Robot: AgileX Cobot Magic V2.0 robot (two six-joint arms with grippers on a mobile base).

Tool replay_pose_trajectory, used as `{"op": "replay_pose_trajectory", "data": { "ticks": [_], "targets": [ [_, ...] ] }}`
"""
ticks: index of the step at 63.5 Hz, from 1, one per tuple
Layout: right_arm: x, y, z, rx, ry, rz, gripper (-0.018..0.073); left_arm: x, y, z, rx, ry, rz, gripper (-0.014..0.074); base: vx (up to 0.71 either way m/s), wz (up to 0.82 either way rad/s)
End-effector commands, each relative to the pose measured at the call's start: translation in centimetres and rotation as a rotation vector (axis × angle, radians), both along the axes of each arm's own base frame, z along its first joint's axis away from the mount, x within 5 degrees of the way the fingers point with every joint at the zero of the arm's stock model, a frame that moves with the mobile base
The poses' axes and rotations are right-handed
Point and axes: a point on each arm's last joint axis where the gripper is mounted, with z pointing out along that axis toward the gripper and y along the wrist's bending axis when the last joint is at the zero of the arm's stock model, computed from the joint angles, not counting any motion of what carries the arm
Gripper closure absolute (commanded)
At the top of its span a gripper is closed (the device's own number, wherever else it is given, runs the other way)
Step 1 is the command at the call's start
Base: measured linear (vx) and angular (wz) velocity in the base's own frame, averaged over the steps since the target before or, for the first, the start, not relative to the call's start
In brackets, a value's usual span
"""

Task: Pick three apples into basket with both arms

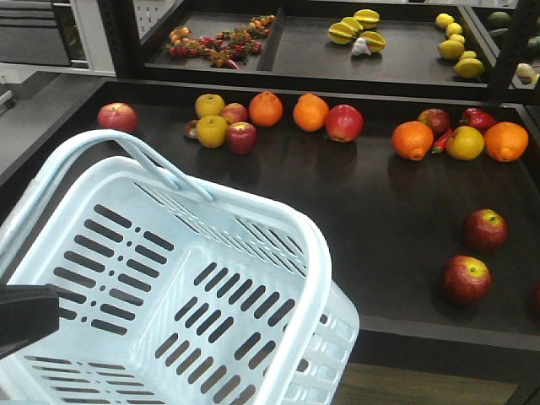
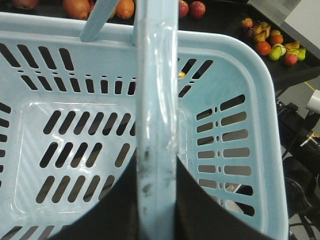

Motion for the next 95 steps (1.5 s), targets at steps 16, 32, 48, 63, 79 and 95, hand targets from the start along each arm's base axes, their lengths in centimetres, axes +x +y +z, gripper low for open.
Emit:
{"op": "replay_pose_trajectory", "data": {
  "ticks": [16,32,48,63,79,95],
  "targets": [
    [-0.08,-0.01,0.55,-0.012,-0.076,-0.003,0.0564,-0.02,-0.05,1.60,-0.103,-0.051,0.023,0.0604,0.10,-0.18],
    [-0.08,-0.01,0.55,-0.012,-0.076,-0.003,0.0564,-0.02,-0.05,1.60,-0.103,-0.051,0.023,0.0604,0.09,-0.13],
    [-0.08,-0.01,0.55,-0.012,-0.076,-0.003,0.0564,-0.02,-0.05,1.60,-0.103,-0.051,0.023,0.0604,0.08,-0.09],
    [-0.08,-0.01,0.55,-0.012,-0.076,-0.003,0.0564,-0.02,-0.05,1.60,-0.103,-0.051,0.023,0.0604,0.08,-0.07],
    [-0.08,-0.01,0.55,-0.012,-0.076,-0.003,0.0564,-0.02,-0.05,1.60,-0.103,-0.051,0.023,0.0604,0.08,-0.05],
    [-0.08,-0.01,0.55,-0.012,-0.076,-0.003,0.0564,-0.02,-0.05,1.60,-0.103,-0.051,0.023,0.0604,0.08,-0.04]
  ]
}}
